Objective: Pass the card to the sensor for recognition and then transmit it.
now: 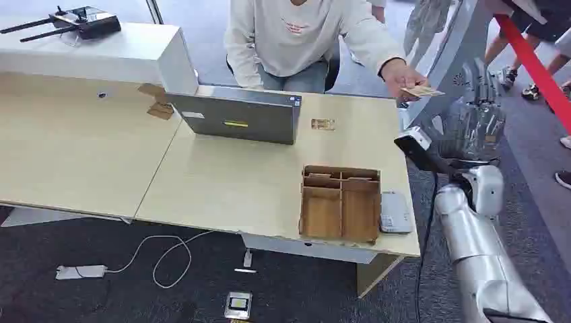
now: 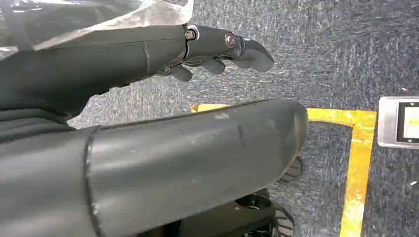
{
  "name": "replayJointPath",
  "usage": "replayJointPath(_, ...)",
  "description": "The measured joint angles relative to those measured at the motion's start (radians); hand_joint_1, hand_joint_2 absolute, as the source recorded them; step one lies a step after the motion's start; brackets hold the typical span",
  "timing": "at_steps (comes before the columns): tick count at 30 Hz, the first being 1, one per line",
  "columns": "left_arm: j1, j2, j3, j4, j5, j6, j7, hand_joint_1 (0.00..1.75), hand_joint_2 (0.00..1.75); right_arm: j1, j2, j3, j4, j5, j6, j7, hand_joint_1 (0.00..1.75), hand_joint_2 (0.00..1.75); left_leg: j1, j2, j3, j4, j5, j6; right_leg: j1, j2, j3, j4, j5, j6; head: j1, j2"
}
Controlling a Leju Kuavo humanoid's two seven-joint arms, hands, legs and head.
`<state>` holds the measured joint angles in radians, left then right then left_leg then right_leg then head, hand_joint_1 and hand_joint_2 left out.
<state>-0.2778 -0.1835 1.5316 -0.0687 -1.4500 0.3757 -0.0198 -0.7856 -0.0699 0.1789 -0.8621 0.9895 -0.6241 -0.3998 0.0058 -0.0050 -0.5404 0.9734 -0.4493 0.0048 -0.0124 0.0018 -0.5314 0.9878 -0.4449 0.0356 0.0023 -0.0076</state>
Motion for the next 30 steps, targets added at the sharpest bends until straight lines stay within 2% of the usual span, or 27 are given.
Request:
replayJointPath(8,0.002,-0.002,0.0,0.0,-0.006,0.017,0.0,0.0,0.0,-0.029,0.05,0.055,0.031,-0.017,0.003,0.021,0.0,1.75,0.0,0.0,0.0,0.0,0.0,0.0,0.0,0.0,0.0,0.0,0.0,0.0,0.0,0.0)
replayJointPath(18,0.002,-0.002,0.0,0.0,-0.011,0.016,0.011,0.0,0.0,-0.062,0.079,0.092,0.068,-0.02,0.012,0.028,0.02,1.75,0.0,0.0,0.0,0.0,0.0,0.0,0.0,0.0,0.0,0.0,0.0,0.0,0.0,0.0)
replayJointPath(19,0.002,-0.002,0.0,0.0,-0.012,0.016,0.011,0.0,0.0,-0.064,0.081,0.095,0.072,-0.021,0.013,0.028,0.09,1.75,0.0,0.0,0.0,0.0,0.0,0.0,0.0,0.0,0.0,0.0,0.0,0.0,0.0,0.0)
replayJointPath(20,0.001,-0.002,0.0,0.0,-0.013,0.016,0.011,0.0,0.0,-0.066,0.082,0.099,0.075,-0.023,0.014,0.028,0.84,1.75,0.0,0.0,0.0,0.0,0.0,0.0,0.0,0.0,0.0,0.0,0.0,0.0,0.0,0.0)
replayJointPath(21,0.001,-0.002,0.0,0.0,-0.013,0.016,0.011,0.0,0.0,-0.068,0.083,0.101,0.078,-0.025,0.015,0.028,1.75,1.75,0.0,0.0,0.0,0.0,0.0,0.0,0.0,0.0,0.0,0.0,0.0,0.0,0.0,0.0)
replayJointPath(30,0.0,-0.002,0.0,0.0,-0.019,0.016,0.017,0.0,0.0,-0.079,0.092,0.123,0.103,-0.046,0.026,0.028,1.75,1.75,0.0,0.0,0.0,0.0,0.0,0.0,0.0,0.0,-0.001,0.0,0.0,0.0,0.0,0.0)
